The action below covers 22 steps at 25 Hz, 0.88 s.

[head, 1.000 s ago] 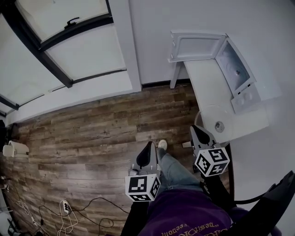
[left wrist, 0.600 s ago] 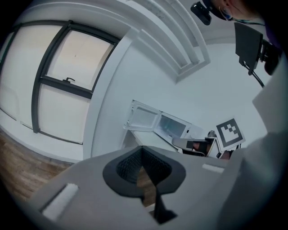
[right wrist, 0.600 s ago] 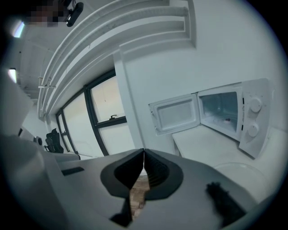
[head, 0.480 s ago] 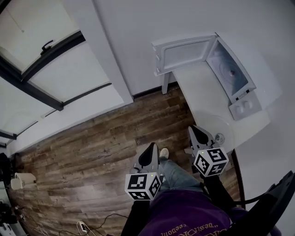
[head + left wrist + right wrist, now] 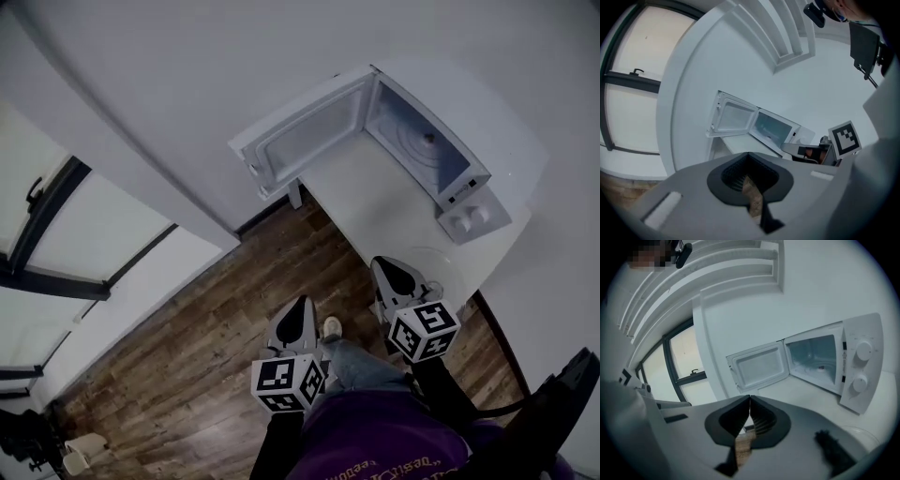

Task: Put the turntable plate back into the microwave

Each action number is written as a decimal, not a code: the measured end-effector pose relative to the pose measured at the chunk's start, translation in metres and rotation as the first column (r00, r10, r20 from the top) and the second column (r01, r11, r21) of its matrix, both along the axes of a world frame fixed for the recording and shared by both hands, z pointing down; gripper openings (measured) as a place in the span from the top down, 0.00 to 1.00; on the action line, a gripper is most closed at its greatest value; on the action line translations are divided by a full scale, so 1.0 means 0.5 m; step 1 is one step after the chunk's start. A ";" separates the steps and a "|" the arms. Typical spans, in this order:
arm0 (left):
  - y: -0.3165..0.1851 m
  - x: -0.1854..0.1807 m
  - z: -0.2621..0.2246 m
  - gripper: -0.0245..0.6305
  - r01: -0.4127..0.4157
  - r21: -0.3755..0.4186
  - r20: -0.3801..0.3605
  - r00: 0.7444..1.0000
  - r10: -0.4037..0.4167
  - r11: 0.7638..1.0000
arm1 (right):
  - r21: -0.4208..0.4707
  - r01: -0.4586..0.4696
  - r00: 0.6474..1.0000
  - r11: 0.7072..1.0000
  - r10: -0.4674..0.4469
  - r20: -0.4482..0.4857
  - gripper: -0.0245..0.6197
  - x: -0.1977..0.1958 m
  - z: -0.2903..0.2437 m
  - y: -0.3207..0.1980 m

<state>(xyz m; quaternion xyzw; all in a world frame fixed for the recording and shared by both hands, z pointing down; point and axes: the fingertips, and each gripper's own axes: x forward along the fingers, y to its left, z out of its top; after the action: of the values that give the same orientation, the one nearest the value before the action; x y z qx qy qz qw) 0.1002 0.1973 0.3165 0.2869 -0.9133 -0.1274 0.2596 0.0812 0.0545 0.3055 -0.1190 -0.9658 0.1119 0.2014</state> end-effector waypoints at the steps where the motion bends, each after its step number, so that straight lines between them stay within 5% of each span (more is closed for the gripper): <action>1: -0.013 -0.011 -0.002 0.96 -0.021 0.002 0.000 1.000 0.021 1.000 | 0.001 -0.017 1.000 1.000 0.017 -0.003 0.95 -0.004 0.001 -0.011; 13: -0.188 -0.066 -0.005 0.96 -0.288 0.040 -0.010 0.958 0.288 0.957 | 0.028 -0.245 0.969 0.969 0.245 -0.016 0.95 0.030 -0.009 -0.163; 18: -0.273 -0.046 -0.004 0.96 -0.443 0.023 -0.008 0.896 0.443 0.896 | 0.049 -0.368 0.929 0.929 0.369 -0.010 0.95 0.088 -0.015 -0.238; 22: -0.332 -0.021 -0.004 0.96 -0.574 0.001 -0.004 0.819 0.574 0.819 | 0.052 -0.477 0.877 0.877 0.479 -0.030 0.95 0.147 -0.007 -0.280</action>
<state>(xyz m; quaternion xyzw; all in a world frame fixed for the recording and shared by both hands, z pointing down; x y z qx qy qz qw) 0.0896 0.0314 0.3147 0.5481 -0.7841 -0.0439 0.2878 0.1545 -0.0856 0.3021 0.1298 -0.9631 0.1396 0.1902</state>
